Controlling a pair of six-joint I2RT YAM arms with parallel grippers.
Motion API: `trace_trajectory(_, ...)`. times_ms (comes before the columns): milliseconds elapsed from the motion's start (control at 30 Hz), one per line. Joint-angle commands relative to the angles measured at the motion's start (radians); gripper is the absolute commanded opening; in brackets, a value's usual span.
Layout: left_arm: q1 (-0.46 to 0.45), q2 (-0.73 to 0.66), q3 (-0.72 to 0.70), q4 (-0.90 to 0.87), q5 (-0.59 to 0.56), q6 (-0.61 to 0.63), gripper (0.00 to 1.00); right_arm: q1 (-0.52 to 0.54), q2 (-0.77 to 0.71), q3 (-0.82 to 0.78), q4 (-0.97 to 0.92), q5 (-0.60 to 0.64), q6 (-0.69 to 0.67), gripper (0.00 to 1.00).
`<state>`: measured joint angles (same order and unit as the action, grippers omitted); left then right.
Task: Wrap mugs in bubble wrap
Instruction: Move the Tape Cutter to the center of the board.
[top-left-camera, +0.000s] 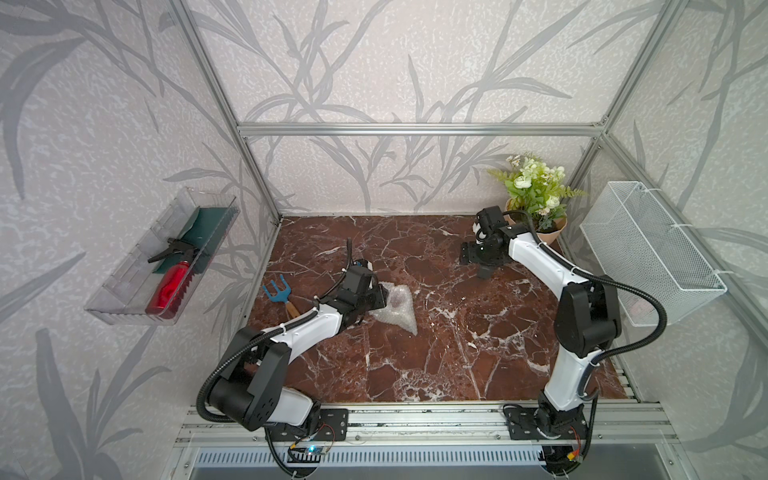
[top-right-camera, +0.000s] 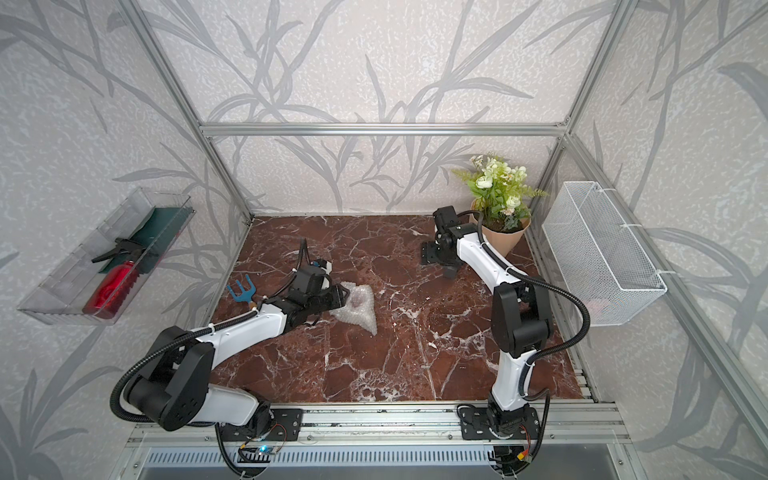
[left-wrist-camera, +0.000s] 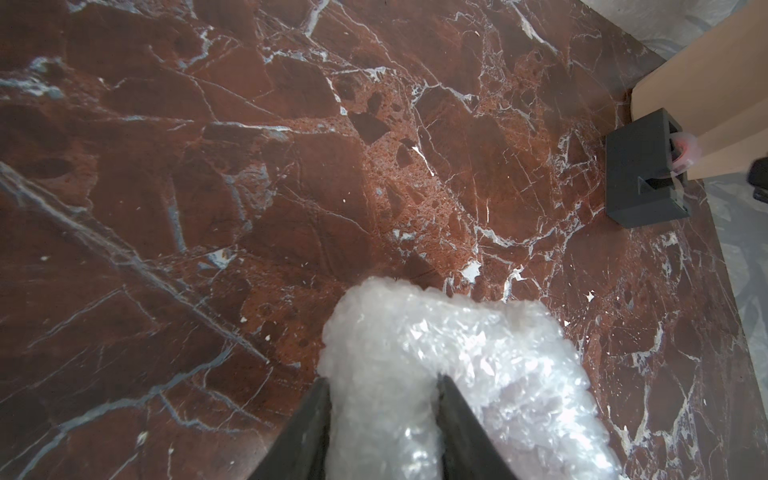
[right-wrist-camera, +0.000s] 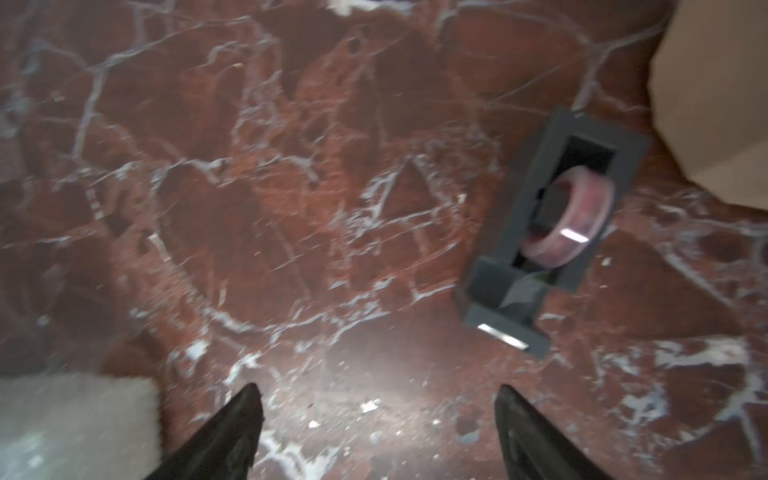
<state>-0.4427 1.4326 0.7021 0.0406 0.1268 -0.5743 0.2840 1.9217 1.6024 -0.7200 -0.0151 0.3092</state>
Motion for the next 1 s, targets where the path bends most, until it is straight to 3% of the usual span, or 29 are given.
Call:
trace_trajectory(0,-0.012,0.019,-0.039,-0.100,-0.022,0.024,0.39,-0.012,0.100,0.081,-0.044,0.129,-0.005,0.87)
trace_trajectory(133,-0.016,0.014,-0.038,-0.105,-0.026,0.028,0.39,-0.021,0.191,0.185,-0.099,0.256,0.019,0.89)
trace_trajectory(400,-0.018,0.009,-0.038,-0.107,-0.020,0.033,0.40,-0.048,0.199,0.173,-0.070,0.283,0.043,0.89)
trace_trajectory(700,-0.022,0.015,-0.038,-0.097,-0.017,0.032,0.39,-0.091,0.315,0.237,-0.087,0.212,0.077,0.85)
trace_trajectory(967,-0.024,-0.001,-0.043,-0.100,-0.023,0.034,0.40,-0.075,0.315,0.176,0.008,0.097,0.049,0.67)
